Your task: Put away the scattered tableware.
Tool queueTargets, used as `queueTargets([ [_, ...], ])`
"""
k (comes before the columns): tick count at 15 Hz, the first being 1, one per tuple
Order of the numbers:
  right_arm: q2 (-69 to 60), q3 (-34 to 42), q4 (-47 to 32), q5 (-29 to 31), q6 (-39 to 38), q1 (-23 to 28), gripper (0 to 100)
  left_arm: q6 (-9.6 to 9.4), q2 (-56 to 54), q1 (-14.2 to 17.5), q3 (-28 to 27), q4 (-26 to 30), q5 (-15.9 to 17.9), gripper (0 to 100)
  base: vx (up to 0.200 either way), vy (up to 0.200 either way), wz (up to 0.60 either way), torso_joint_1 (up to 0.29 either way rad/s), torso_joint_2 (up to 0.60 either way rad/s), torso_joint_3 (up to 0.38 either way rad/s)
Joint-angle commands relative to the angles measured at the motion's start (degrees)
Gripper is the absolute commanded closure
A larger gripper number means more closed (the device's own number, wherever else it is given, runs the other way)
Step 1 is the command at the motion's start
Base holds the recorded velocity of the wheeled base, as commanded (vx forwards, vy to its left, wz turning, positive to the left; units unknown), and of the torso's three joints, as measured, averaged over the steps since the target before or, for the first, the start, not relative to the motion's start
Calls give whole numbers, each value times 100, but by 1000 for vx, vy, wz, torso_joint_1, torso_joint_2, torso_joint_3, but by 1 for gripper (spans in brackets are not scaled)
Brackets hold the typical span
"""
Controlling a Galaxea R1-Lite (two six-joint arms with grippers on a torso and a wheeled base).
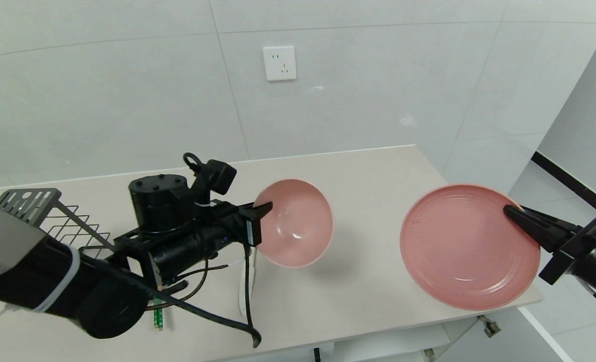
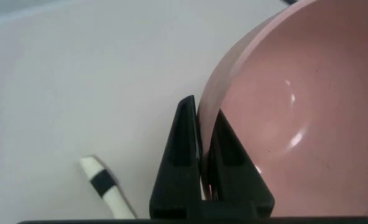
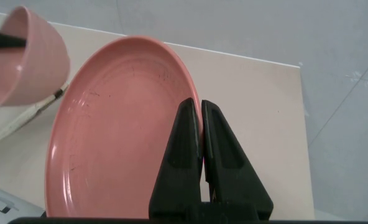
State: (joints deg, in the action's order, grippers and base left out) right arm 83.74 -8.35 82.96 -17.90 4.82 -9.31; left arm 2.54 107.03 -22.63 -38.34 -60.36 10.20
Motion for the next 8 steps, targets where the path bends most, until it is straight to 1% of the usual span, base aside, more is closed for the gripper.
queueTargets([
  [1, -376, 360, -8, -3, -16, 0, 100, -43, -745, 74, 670, -407, -89, 100, 0, 0, 0, 0, 0, 0],
  [3, -1026, 721, -52, 5, -24, 17, 100, -34, -1264, 74, 1232, -512, -98, 100, 0, 0, 0, 0, 0, 0],
  [4, -1369, 730, -131, 14, -51, 35, 100, 1, -1466, 74, 1443, -504, -71, 100, 0, 0, 0, 0, 0, 0],
  [5, -1501, 712, -192, 14, -68, 70, 100, 19, -1528, 74, 1496, -504, -80, 100, 0, 0, 0, 0, 0, 0],
  [6, -1861, 633, -333, 23, -165, 202, 100, 116, -1738, 74, 1681, -504, -71, 100, 0, 0, 0, 0, 0, 0],
  [7, -1931, 659, -333, 14, -165, 219, 100, 168, -1826, 74, 1769, -521, -71, 100, 0, 0, 0, 0, 0, 0],
  [8, -1940, 668, -333, 23, -174, 219, 100, 177, -1862, 74, 1839, -530, -62, 100, 0, 0, 0, 0, 0, 0],
])
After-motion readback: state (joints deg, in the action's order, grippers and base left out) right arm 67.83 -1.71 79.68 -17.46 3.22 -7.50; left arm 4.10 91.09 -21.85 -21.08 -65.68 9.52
